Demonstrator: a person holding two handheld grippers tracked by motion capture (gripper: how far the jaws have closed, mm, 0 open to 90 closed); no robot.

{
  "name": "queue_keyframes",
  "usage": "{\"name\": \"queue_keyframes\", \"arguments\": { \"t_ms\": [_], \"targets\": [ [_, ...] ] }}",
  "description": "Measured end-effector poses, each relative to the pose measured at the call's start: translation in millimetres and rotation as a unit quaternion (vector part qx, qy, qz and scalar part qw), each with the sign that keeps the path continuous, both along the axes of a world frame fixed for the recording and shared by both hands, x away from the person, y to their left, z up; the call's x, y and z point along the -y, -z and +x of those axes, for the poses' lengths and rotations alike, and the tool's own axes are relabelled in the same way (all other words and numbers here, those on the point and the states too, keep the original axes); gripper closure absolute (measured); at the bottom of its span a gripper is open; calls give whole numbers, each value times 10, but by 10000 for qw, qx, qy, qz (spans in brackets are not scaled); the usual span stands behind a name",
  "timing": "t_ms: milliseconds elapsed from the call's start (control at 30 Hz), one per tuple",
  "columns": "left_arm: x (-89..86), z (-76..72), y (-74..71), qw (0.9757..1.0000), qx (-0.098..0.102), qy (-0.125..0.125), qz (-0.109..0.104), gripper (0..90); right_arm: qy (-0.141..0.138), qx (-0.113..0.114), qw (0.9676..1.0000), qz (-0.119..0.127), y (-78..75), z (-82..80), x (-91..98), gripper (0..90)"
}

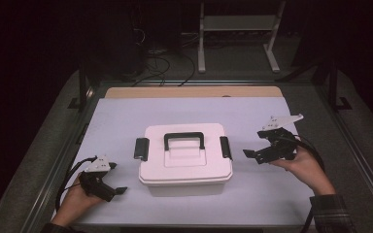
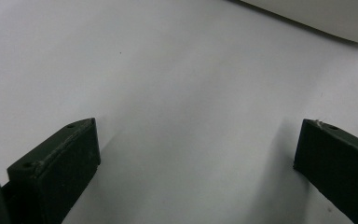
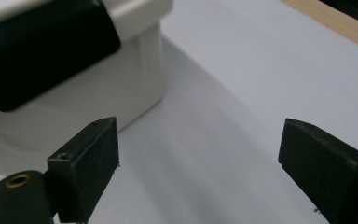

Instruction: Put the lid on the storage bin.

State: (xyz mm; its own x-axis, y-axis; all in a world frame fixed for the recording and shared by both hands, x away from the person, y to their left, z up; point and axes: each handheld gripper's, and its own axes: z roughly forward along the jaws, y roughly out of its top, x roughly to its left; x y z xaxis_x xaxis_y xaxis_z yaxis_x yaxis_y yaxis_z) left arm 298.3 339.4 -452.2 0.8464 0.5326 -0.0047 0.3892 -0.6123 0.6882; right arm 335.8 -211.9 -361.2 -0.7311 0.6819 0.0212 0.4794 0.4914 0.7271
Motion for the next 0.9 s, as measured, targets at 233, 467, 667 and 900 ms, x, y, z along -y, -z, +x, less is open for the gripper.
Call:
{"name": "queue_keyframes", "arguments": {
  "t_ms": [233,467,667,900],
  "targets": [
    [0,0,1,10000,2,-2,-5,0,377,27,9993,74,245,-52,84,120],
    [0,0,1,10000,3,-2,-5,0,648,-38,9979,52,461,-117,104,115],
    [0,-1,1,10000,6,-2,-5,0,751,-132,9971,21,634,-161,105,102],
    [0,0,1,10000,5,-1,-4,0,857,-320,9956,-177,791,-173,85,82]
  ]
}}
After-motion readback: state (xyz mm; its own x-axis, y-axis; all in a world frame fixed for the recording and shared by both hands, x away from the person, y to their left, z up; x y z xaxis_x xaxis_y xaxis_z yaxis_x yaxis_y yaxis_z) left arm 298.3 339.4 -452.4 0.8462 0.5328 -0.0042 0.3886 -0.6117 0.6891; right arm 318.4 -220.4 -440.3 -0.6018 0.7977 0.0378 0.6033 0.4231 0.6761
